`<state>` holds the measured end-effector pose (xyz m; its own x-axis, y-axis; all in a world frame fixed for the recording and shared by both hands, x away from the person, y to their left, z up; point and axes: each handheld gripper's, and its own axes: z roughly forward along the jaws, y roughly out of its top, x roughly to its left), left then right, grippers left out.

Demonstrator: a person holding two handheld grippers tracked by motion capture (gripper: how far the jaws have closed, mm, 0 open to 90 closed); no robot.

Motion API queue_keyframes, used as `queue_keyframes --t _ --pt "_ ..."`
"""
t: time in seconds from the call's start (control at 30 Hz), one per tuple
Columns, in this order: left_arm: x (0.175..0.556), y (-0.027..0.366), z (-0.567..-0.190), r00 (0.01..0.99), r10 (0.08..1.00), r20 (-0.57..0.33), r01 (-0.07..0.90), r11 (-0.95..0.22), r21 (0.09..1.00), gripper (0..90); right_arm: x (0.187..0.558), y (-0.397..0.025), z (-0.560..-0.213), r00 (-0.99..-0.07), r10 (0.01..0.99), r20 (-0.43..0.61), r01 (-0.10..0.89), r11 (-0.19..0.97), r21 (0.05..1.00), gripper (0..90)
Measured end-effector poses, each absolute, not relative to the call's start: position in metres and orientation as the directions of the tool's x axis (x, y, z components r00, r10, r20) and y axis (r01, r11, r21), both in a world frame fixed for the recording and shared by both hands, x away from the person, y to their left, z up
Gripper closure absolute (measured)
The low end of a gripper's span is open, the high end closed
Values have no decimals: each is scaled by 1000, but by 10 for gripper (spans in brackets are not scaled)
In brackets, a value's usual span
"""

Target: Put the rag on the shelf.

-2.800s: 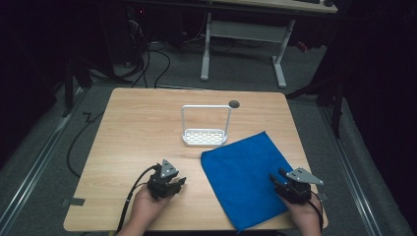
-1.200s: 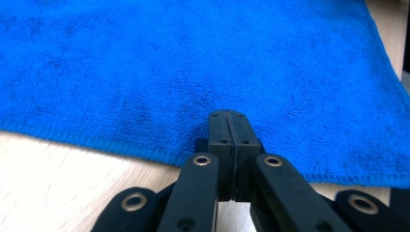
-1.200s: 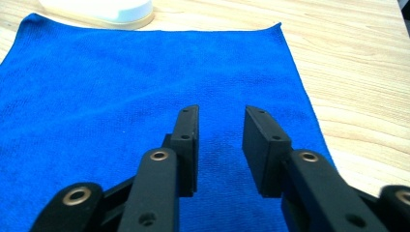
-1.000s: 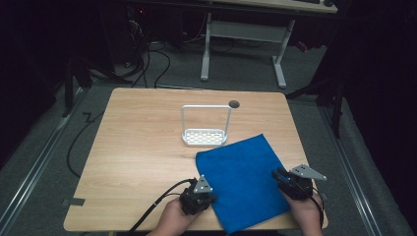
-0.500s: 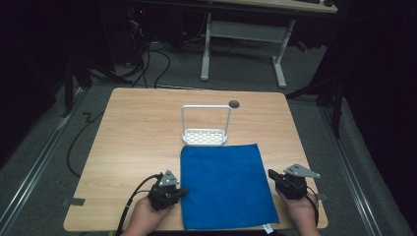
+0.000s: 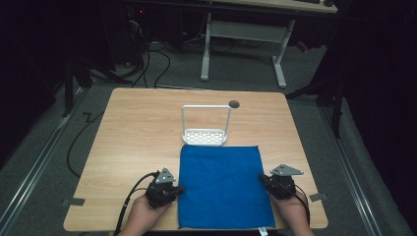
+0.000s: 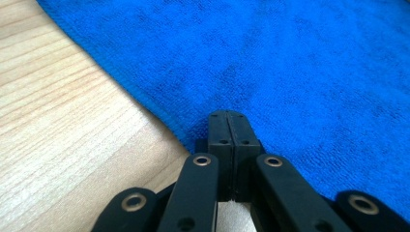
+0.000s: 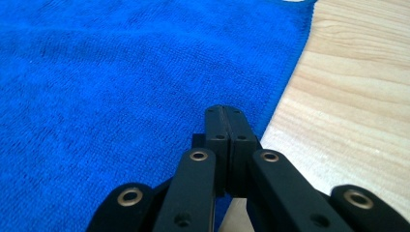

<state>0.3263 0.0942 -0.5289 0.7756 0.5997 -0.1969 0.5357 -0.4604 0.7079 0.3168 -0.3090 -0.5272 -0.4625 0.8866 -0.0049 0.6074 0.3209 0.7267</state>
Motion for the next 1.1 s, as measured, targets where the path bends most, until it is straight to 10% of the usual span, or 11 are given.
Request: queue_keyframes --t 1.1 --pt "317 149 -516 665 724 -184 558 -318 766 777 314 -268 -528 -601 799 -19 543 425 724 900"
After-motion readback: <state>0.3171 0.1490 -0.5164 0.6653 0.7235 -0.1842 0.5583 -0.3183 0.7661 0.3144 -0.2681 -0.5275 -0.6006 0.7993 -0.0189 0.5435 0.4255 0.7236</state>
